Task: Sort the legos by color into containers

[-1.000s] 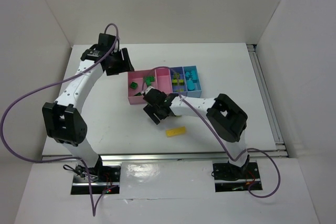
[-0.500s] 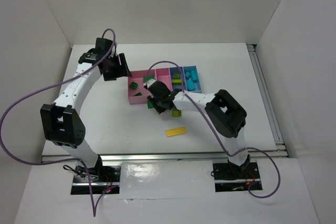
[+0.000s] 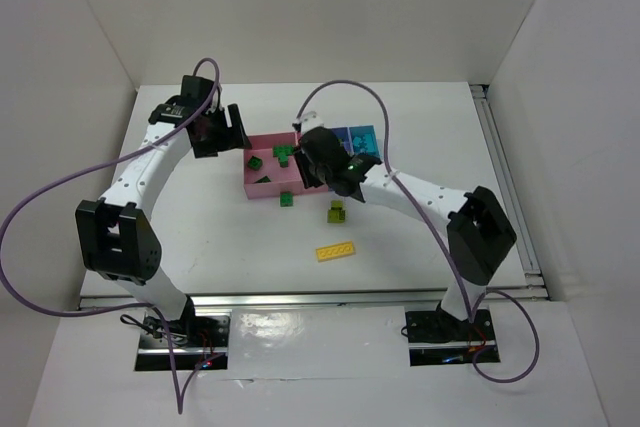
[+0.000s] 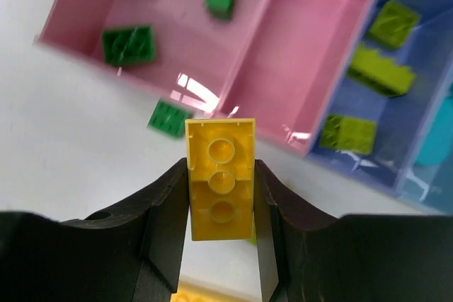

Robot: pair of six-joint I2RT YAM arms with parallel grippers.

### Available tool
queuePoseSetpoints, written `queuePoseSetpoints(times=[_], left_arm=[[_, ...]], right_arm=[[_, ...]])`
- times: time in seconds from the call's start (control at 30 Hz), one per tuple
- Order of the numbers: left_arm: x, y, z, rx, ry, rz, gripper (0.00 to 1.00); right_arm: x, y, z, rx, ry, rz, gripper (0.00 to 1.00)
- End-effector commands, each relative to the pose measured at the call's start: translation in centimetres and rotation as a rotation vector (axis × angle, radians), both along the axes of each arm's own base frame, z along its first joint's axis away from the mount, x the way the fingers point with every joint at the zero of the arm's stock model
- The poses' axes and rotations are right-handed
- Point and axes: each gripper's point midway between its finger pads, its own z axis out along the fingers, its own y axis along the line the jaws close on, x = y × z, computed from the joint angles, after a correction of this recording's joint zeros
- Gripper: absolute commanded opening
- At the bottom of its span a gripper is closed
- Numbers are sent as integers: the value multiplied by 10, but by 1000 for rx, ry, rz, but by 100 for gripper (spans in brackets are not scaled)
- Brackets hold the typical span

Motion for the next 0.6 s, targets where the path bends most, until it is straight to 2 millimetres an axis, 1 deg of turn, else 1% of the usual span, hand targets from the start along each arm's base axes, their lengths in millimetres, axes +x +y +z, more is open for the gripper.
queuePoseSetpoints(times=[0.0, 0.03, 0.07, 0.1, 0.13, 0.17, 0.2, 0.23, 0.27, 0.3, 0.33, 0.37, 0.4, 0.43, 0.47, 0.5, 0.53, 0.57], left_arm=[[0, 2, 19, -6, -60, -2, 85], [0, 2, 19, -6, -60, -2, 85], [0, 2, 19, -6, -60, -2, 85], [2, 2, 25, -2, -76, -9, 85], [4, 2, 28, -3, -85, -9, 85], [2, 2, 27, -2, -75, -9, 85], [3, 2, 31, -3, -85, -9, 85], [3, 2, 31, -3, -85, -9, 85], [3, 0, 31, -10, -85, -15, 85], [3, 0, 31, -10, -85, -15, 85], [3, -1, 31, -18, -84, -21, 85], [1, -1, 27, -16, -73, -21, 85], [1, -1, 27, -16, -73, -21, 85], [-2, -1, 27, -16, -72, -21, 85], [-2, -1, 27, -16, -72, -21, 85], [-4, 0, 27, -16, -73, -21, 85], [-4, 0, 27, -16, -73, -21, 85], [-7, 0, 27, -16, -72, -21, 85]], right_arm=[[41, -15, 16, 37, -52, -160, 34], [55, -17, 25, 49, -53, -191, 34], [63, -18, 25, 43, -50, -205, 34], [77, -13, 23, 27, -53, -205, 34], [80, -11, 18, 9, -47, -199, 34], [88, -16, 16, -3, -49, -221, 34], [97, -18, 6, -25, -41, -227, 36], [99, -16, 3, -28, -39, -227, 41], [111, -16, 11, -4, -60, -241, 49], [117, -19, 5, -11, -54, -253, 58], [120, -17, 13, 3, -68, -254, 68], [125, -17, 18, 6, -76, -275, 86], [125, -18, 21, 9, -78, -287, 88], [125, -18, 33, 26, -93, -288, 88], [122, -22, 39, 28, -103, -295, 88], [114, -29, 50, 42, -116, -296, 86], [106, -27, 55, 52, -124, -284, 84], [98, -34, 58, 51, -123, -284, 81]])
